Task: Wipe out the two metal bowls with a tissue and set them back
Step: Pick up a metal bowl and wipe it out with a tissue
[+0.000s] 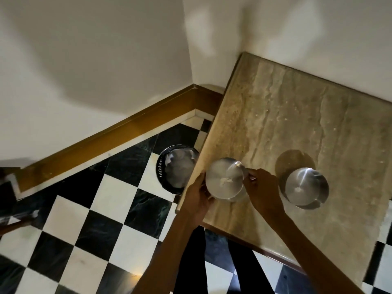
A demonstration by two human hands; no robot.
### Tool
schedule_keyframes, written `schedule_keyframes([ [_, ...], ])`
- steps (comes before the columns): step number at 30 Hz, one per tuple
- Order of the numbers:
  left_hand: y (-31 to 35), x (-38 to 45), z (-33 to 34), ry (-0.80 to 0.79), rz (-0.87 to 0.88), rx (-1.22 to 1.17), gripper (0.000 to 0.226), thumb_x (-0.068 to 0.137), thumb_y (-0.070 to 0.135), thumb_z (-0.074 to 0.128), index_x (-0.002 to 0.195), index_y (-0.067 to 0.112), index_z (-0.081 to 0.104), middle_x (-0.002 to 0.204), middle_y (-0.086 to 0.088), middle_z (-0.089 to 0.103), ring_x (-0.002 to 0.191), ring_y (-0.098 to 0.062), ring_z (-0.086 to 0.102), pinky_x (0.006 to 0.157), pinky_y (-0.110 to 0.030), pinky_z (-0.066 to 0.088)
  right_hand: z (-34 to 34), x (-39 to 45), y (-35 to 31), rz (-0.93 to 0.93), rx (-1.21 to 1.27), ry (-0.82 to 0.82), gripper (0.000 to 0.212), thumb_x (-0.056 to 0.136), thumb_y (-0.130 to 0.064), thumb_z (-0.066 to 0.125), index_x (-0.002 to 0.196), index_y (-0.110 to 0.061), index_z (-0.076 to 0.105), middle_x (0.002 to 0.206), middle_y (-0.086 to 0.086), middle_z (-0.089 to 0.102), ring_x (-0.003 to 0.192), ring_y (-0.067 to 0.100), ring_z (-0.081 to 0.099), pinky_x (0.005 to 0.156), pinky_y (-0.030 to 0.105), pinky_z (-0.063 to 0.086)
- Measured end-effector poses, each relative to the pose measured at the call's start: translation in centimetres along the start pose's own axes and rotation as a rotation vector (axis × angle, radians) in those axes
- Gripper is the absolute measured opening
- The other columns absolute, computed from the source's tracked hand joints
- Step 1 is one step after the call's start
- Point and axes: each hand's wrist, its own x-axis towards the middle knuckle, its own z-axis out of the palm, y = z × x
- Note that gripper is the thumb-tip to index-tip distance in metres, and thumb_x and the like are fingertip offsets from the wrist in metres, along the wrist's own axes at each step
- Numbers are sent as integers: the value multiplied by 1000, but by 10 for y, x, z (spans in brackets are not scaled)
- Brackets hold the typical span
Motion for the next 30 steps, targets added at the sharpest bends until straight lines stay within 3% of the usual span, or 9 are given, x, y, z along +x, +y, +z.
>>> schedule_keyframes([
  [3,16,-8,-31,-256,-204,-257,75,83,63,67,140,14,58,151,-19,48,137,-40,45,115,-58,32,16,-3,-36,-30,48,-100,5,88,-11,70,88,-9,75,69,-2,68,64,5,66,60,1,44],
  [6,35,-11,-55,-437,-266,-433,99,80,79,55,150,10,41,156,-29,38,136,-54,43,113,-71,29,45,4,-64,-22,76,-175,10,87,-11,69,94,-13,76,72,-7,66,65,-1,65,57,3,47],
  [10,59,2,-75,-351,-163,-516,97,76,75,59,147,10,47,148,-27,50,127,-48,54,97,-63,51,93,21,-88,-80,69,-186,14,88,-12,67,99,-10,76,77,-2,66,67,2,63,57,3,46],
  [15,80,50,-100,-172,-94,-488,77,82,69,56,138,16,55,142,-25,56,124,-44,56,88,-58,57,139,43,-90,-30,158,-259,28,94,-7,57,118,-11,69,104,6,76,88,9,70,71,13,55],
  [20,80,98,-115,-16,73,-19,62,77,58,72,127,21,66,130,-17,68,121,-37,63,85,-44,60,157,41,-75,-183,182,-253,33,99,-14,52,131,-14,61,121,3,70,109,9,67,84,11,55],
  [22,75,111,-119,102,234,366,61,74,54,78,125,22,66,125,-6,69,121,-32,63,90,-40,58,161,40,-70,-226,179,-274,35,101,-18,49,135,-16,56,129,4,65,117,10,63,92,18,55],
  [24,69,118,-127,206,466,846,88,66,63,77,141,23,51,131,7,55,123,-16,53,99,-31,49,164,39,-66,-302,93,-317,41,102,-25,47,142,-16,47,142,5,55,131,14,53,102,27,52],
  [27,62,120,-139,154,821,1186,118,58,78,74,150,17,33,149,0,43,132,-16,43,110,-33,44,164,36,-66,-517,-192,-288,65,99,-42,47,153,-14,24,164,7,21,151,21,19,113,35,36],
  [30,64,116,-147,37,1022,1230,114,66,79,68,151,16,27,156,-10,37,140,-27,40,113,-43,44,165,36,-64,-690,-470,-277,86,93,-62,35,155,-7,11,164,11,4,153,28,7,123,42,19],
])
